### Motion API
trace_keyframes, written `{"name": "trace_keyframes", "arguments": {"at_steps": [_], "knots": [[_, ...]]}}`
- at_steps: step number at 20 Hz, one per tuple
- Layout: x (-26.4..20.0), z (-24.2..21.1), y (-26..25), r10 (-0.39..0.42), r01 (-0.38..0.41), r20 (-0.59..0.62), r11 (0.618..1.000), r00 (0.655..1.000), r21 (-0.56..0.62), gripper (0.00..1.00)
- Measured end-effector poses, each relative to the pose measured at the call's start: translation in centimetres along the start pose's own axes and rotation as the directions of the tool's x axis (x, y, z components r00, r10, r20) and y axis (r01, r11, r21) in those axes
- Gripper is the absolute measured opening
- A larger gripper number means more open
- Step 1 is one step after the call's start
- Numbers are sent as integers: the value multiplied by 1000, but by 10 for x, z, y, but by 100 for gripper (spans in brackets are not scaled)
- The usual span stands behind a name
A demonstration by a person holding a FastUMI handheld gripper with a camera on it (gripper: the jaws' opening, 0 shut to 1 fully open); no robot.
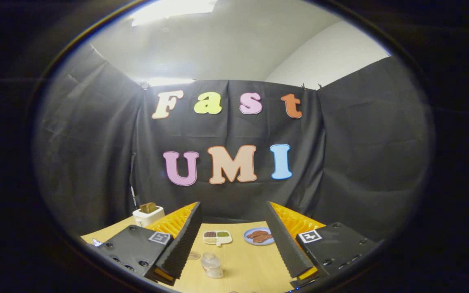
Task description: Take the bottle from table, then pour the juice into the cup, finally place the bottle on the coaster
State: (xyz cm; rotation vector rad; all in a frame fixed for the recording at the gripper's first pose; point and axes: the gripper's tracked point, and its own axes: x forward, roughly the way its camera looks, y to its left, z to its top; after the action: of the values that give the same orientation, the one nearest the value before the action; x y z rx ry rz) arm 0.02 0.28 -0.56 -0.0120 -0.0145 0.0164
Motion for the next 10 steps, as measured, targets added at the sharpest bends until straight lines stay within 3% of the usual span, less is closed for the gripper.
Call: {"name": "trace_keyframes", "arguments": {"at_steps": [10], "knots": [[11,-57,6,45,-42,-57,997,997,59,97]]}}
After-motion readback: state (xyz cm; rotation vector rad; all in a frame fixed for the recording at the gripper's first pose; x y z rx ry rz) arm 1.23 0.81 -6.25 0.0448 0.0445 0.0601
